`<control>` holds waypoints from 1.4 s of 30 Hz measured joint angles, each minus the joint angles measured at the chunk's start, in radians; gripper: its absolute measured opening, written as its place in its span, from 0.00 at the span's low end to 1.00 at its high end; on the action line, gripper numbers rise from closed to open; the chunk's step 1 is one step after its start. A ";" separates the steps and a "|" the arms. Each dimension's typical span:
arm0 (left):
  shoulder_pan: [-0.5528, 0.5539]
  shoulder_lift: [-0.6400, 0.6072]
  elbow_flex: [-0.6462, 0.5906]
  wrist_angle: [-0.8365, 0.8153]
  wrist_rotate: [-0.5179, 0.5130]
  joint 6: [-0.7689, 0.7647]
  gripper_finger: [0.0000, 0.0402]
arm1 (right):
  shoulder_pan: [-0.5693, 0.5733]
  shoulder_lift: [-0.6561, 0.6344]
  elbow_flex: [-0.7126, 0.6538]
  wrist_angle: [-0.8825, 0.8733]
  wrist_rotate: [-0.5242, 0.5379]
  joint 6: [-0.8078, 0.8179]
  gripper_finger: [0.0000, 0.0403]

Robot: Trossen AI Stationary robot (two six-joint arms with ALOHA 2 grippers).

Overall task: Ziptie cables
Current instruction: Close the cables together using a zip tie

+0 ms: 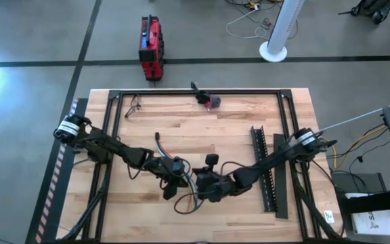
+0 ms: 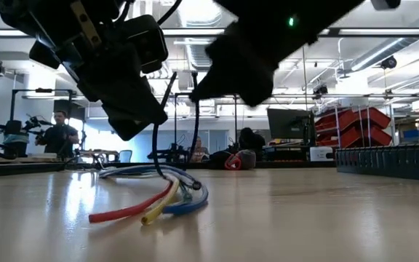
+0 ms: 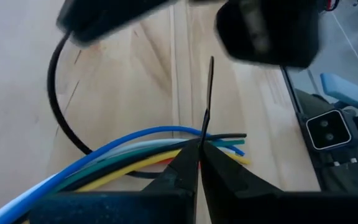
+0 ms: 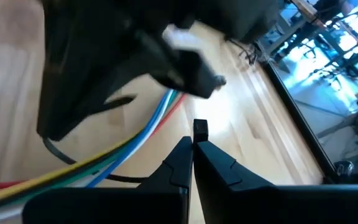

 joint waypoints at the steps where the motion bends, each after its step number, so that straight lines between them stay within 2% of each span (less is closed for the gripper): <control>1: 0.000 0.000 0.000 -0.003 0.000 -0.004 0.00 | 0.002 0.012 0.006 -0.008 0.012 -0.002 0.00; 12: 0.004 0.000 -0.002 -0.009 0.019 -0.102 0.00 | 0.004 0.105 0.130 -0.005 0.016 -0.086 0.00; 16: 0.004 0.000 -0.002 -0.011 0.036 -0.120 0.00 | 0.006 0.106 0.131 -0.012 0.042 -0.086 0.00; 42: 0.010 0.000 -0.002 -0.002 0.033 -0.150 0.00 | 0.013 0.107 0.124 -0.045 0.039 -0.098 0.00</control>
